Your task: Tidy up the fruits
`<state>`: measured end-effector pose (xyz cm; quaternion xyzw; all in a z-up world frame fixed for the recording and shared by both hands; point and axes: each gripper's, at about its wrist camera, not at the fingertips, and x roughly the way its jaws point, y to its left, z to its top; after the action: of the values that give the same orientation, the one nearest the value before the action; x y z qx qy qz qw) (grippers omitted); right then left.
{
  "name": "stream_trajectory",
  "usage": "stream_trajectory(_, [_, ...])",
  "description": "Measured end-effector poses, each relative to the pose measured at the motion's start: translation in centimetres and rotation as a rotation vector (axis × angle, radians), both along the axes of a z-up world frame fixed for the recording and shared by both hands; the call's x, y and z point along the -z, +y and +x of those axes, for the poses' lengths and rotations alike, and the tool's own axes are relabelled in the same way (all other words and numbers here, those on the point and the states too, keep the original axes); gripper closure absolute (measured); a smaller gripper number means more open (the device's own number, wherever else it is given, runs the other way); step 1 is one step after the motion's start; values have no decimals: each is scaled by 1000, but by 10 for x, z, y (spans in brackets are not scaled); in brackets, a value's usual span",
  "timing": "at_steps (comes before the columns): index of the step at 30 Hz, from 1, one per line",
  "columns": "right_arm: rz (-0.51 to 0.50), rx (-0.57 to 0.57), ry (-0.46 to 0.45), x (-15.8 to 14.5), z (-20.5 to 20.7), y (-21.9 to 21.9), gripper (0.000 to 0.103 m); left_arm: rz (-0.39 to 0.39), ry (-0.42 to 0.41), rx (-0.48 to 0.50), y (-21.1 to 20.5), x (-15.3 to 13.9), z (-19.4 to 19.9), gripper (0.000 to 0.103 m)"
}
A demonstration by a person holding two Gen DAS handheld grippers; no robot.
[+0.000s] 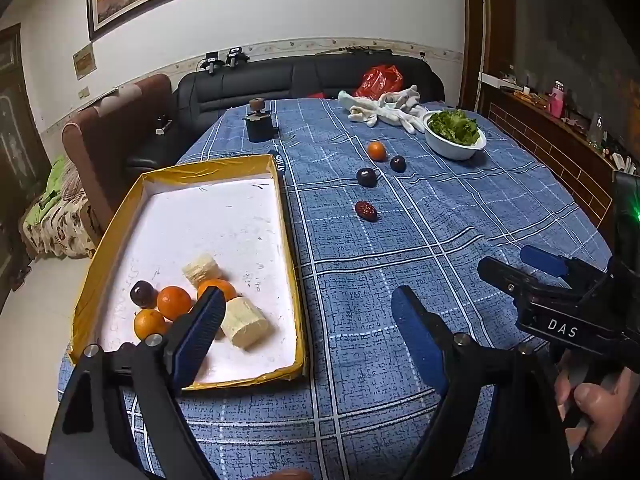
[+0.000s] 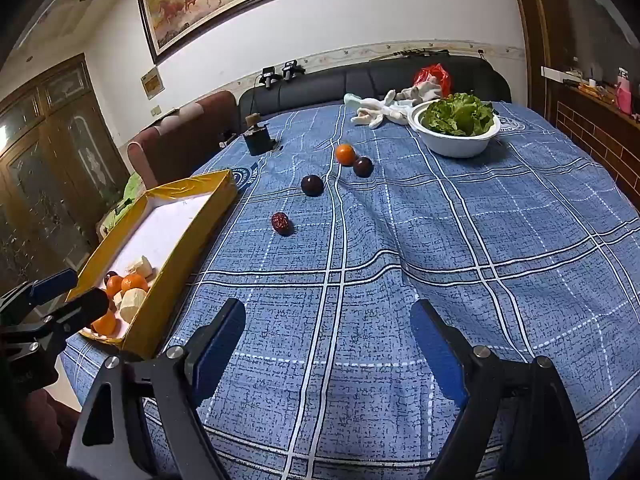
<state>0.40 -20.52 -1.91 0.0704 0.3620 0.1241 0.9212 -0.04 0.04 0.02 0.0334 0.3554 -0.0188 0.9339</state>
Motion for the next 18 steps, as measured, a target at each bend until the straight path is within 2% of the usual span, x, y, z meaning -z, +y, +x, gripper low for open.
stream_trajectory(18, [-1,-2,-7,-1,1,1,17,-1,7,-3,8,1,2,17])
